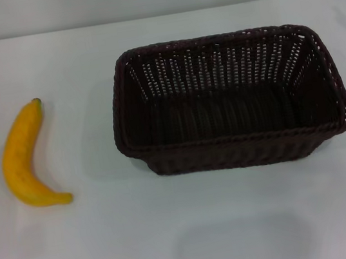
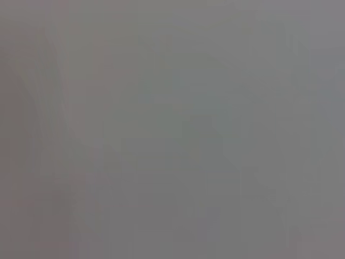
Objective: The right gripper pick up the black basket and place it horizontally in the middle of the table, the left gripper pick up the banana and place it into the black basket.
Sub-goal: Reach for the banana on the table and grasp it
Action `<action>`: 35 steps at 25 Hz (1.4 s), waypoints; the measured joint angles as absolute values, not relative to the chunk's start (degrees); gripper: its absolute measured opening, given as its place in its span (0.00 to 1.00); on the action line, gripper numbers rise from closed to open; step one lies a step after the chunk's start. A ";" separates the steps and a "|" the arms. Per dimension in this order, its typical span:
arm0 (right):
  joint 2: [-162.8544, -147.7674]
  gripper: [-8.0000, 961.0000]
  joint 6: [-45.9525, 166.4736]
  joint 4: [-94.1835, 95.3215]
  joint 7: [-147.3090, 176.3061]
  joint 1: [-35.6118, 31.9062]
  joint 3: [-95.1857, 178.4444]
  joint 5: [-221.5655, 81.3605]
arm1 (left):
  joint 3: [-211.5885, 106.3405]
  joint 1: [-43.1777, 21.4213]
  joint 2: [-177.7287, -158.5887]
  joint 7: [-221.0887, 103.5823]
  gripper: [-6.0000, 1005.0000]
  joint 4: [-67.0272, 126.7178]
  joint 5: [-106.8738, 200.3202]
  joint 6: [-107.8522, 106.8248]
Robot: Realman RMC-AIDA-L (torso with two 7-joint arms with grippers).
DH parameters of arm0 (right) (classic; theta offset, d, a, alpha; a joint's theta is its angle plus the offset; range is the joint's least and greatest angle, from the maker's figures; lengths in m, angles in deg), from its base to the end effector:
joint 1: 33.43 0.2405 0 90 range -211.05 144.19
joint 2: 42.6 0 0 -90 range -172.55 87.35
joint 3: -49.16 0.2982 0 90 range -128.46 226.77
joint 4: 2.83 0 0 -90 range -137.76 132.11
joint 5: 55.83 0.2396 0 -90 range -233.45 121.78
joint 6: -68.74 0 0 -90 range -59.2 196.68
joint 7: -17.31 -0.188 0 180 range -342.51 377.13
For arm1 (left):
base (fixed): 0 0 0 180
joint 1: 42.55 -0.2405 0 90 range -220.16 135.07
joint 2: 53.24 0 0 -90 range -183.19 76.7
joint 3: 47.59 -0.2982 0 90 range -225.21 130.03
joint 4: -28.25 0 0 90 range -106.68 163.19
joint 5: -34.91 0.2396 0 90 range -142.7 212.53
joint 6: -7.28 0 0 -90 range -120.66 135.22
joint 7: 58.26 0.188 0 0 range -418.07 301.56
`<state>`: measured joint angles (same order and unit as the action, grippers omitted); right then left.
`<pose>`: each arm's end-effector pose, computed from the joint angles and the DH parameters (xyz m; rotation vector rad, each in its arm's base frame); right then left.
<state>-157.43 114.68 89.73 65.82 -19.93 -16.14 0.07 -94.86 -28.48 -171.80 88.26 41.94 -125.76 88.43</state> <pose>0.2474 0.4563 0.1398 -1.8851 0.5888 0.3697 -0.4417 0.3308 0.0927 -1.1078 -0.5427 -0.9855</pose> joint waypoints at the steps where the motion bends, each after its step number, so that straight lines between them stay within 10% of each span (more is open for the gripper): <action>1: -157.41 0.69 112.89 85.96 72.11 -19.91 -14.57 5.47 | -94.88 -29.49 -171.82 86.12 0.89 43.67 -123.87 86.87; 14: -157.58 0.69 119.98 49.10 132.57 -15.80 0.70 50.18 | -94.61 -37.31 -171.58 42.05 0.89 73.57 -88.04 68.61; 25: -157.56 0.69 132.22 31.99 160.65 -15.52 3.86 68.10 | -94.44 -31.62 -170.07 -10.93 0.89 98.80 -39.69 66.69; 35: -157.61 0.69 132.28 29.79 164.61 -15.47 4.70 68.37 | -94.28 -15.42 -162.56 -42.48 0.89 103.55 -6.88 90.84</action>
